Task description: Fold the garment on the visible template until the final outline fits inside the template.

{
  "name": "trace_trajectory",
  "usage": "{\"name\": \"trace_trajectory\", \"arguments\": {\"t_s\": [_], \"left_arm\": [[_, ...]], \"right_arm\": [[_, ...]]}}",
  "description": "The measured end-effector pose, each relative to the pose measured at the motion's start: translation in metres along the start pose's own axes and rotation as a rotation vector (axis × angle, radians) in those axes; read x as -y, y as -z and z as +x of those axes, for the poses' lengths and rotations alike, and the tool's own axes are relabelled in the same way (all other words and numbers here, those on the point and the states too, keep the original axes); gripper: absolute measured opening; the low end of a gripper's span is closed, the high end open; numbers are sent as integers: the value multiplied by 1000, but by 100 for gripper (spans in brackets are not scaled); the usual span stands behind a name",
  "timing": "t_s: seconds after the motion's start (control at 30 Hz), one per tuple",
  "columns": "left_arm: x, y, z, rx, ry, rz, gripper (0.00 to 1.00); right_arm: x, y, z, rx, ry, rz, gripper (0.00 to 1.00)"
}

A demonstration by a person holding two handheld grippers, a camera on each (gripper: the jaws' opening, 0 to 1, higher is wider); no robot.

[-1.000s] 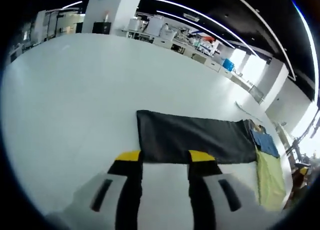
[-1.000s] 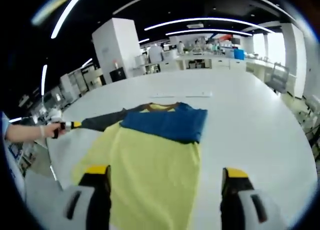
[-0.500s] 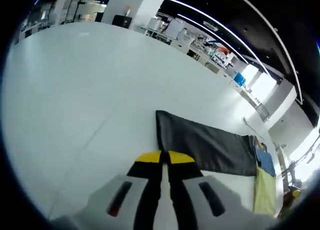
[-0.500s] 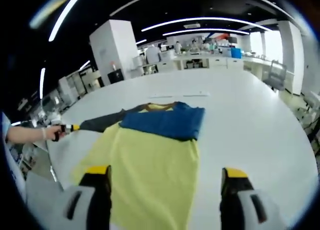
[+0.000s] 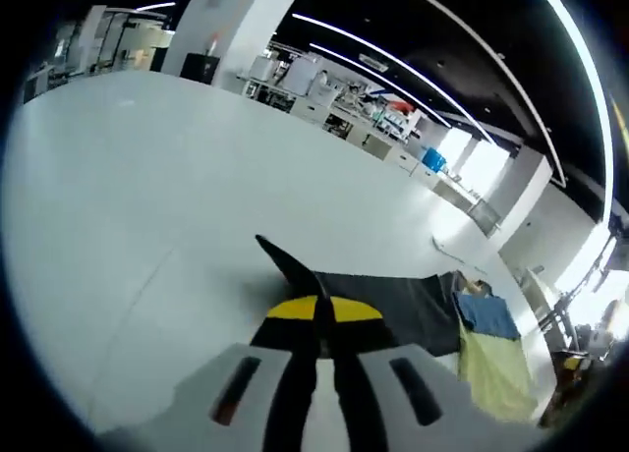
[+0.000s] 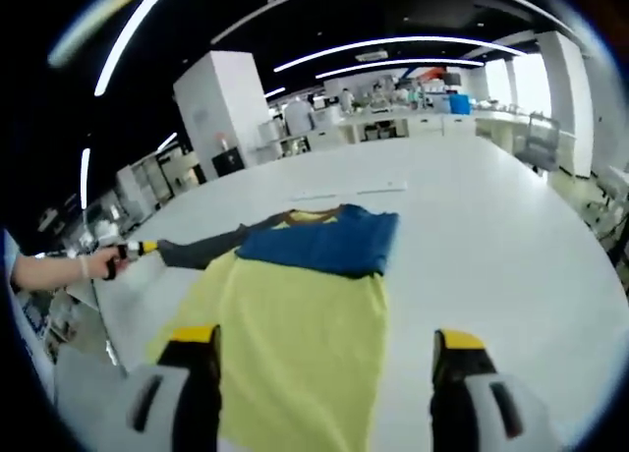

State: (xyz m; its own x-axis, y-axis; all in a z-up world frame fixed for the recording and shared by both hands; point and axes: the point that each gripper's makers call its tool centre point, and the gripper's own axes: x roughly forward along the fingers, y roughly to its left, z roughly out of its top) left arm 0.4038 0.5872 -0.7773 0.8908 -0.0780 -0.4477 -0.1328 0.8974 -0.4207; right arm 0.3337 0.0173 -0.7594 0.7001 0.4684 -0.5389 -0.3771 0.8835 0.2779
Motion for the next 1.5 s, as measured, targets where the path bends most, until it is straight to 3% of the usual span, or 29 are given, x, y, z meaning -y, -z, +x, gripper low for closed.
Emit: {"name": "trace_trajectory", "arguments": {"t_s": [0.1,0.47,0.57,0.67,0.77,0.97,1.1,1.4,1.5], "left_arm": [[39,-3,3,-5,39,13,0],[123,-11,22,-11,169,101,0],[151,-7,22,-15,201,114,0],[159,-3,29,-19,224,121,0],[201,9,32,-24,248,122,0],[222,17,41,-32,268,111,0],[249,24,51,-31,289,94,0],[291,32,78,-1,356,-3,0],[307,38,84,0,376,-2,0]], "right_arm": [[1,1,-1,9,-13,4,87],[11,13,-16,21,-38,41,86],[18,14,-19,20,-48,43,86],[19,16,-24,23,-52,46,86],[23,16,-30,36,-70,72,86],[34,19,-35,36,-90,78,86],[43,17,-35,43,-107,92,86],[62,16,-31,43,-137,107,86],[68,17,-28,36,-142,109,86]]}}
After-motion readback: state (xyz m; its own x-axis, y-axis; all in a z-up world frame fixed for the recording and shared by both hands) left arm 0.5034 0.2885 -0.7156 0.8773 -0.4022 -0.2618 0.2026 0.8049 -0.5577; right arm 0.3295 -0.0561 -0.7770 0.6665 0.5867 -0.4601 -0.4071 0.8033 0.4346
